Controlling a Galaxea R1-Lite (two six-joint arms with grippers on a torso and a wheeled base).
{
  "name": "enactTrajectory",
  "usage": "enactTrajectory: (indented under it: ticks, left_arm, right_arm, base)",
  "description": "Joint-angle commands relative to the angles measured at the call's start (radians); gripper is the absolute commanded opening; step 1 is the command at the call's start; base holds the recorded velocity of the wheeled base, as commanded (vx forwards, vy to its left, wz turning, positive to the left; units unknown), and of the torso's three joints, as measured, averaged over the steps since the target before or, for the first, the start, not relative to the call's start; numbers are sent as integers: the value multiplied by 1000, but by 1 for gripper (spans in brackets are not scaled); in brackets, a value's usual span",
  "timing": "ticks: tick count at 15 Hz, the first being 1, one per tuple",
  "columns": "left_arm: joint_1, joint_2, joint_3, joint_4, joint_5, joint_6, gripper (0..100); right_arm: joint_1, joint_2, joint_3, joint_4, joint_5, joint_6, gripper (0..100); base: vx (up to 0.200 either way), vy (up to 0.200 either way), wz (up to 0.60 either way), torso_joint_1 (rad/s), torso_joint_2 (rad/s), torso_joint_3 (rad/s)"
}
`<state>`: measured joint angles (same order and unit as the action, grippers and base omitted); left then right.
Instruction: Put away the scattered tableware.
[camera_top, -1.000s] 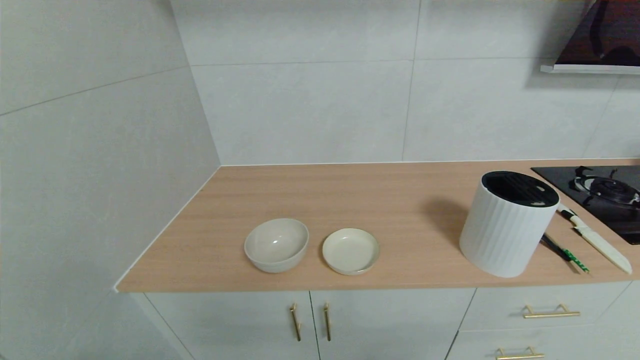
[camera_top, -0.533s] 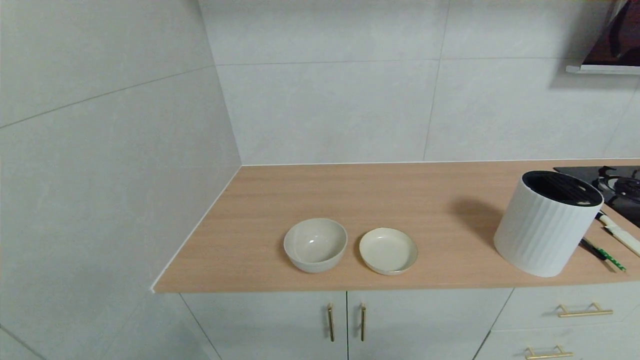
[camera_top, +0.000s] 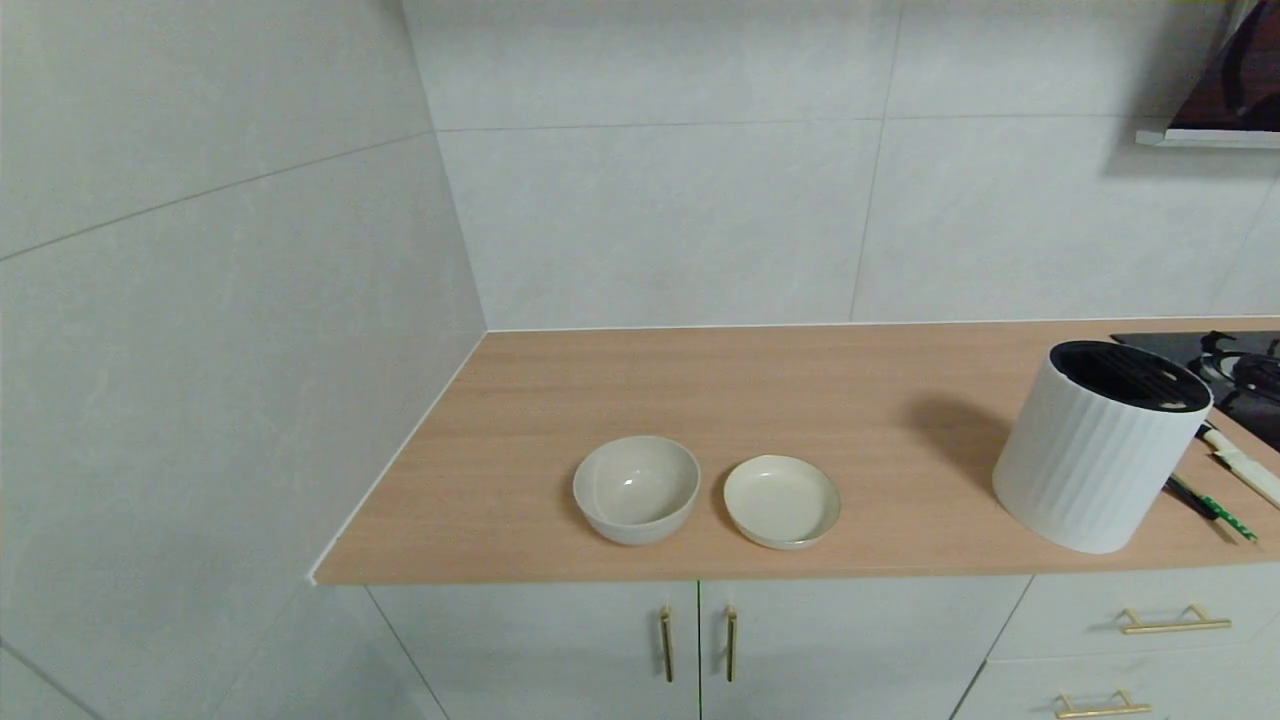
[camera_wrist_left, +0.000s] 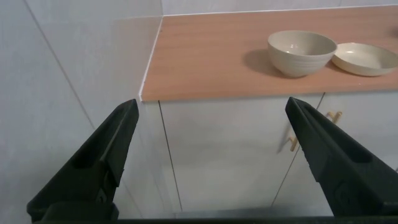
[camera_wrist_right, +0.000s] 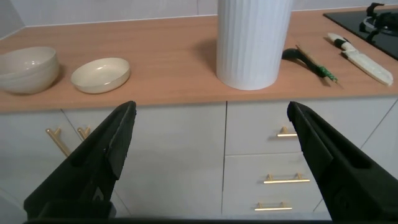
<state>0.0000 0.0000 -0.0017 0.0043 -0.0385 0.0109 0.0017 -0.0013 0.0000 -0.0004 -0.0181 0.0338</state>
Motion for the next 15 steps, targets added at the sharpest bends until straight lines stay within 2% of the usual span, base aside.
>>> enactTrajectory:
  ticks: [1, 6, 15]
  left_arm:
    - [0, 0, 0, 0, 0, 0, 100]
    - [0, 0, 0, 0, 0, 0, 100]
    - [0, 0, 0, -1, 0, 0, 100]
  right_arm:
    - [0, 1, 0, 0, 0, 0, 100]
    - [0, 1, 0, -1, 0, 0, 100]
    - [0, 1, 0, -1, 0, 0, 100]
  base:
    - [0, 0, 0, 0, 0, 0]
    - [0, 0, 0, -23, 53, 30]
    - [0, 0, 0, -230, 509, 279]
